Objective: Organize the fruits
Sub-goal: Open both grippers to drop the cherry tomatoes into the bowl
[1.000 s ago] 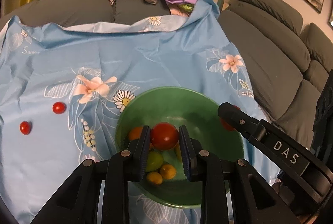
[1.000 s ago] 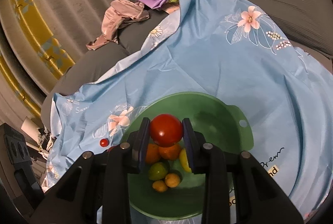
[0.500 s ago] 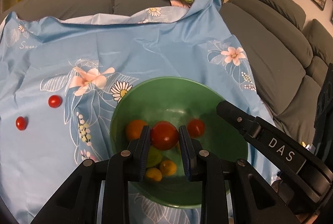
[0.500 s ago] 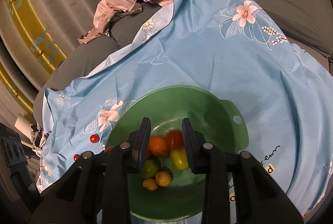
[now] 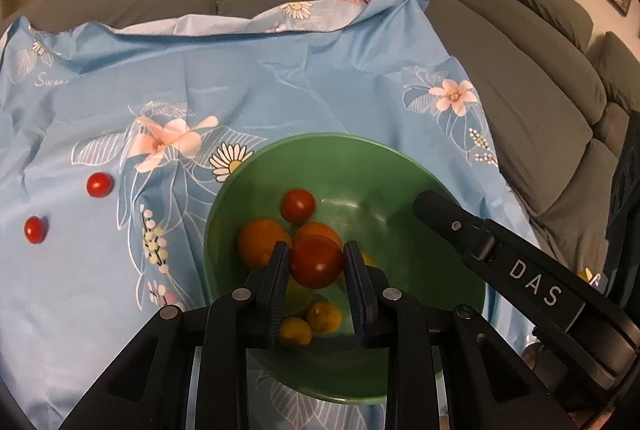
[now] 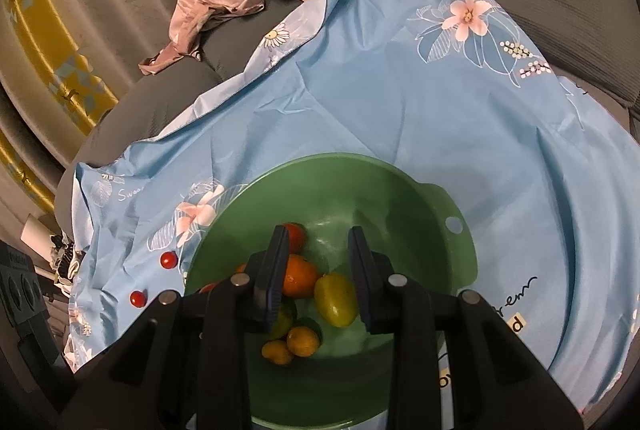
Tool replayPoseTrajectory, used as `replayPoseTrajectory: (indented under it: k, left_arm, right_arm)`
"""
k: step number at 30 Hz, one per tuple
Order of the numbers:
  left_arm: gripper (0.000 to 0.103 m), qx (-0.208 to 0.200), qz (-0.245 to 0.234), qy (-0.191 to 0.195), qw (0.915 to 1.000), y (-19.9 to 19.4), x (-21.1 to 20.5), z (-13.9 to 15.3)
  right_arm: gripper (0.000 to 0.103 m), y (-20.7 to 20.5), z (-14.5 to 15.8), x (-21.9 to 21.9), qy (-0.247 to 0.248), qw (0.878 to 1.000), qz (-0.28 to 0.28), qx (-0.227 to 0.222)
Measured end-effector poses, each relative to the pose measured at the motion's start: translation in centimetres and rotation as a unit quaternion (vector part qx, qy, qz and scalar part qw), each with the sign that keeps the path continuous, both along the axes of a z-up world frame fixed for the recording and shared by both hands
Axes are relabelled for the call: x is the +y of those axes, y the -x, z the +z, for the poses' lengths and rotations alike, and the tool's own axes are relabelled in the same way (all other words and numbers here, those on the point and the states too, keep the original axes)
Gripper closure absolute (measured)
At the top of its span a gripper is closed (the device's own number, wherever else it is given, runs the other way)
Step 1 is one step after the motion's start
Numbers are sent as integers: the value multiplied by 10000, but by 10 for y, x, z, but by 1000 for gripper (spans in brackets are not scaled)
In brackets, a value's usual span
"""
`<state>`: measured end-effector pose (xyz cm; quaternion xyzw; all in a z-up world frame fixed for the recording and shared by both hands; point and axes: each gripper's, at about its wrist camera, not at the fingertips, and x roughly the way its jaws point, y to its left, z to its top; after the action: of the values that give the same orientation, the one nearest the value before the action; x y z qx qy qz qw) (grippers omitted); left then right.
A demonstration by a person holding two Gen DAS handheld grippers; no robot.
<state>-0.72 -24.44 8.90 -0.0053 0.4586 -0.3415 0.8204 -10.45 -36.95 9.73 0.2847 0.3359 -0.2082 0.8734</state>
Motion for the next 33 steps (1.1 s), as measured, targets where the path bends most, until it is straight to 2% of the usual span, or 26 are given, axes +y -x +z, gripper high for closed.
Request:
replayPoseTrajectory:
  k: [22, 33]
  left_arm:
    - [76, 268, -27, -104, 9996, -5, -8, -17]
    - [76, 60, -31, -23, 10000, -1, -4, -6]
  right_arm:
    - [70, -4, -8, -4, 22, 9996, -41, 269]
    - [69, -5, -8, -4, 32, 9995, -99, 308]
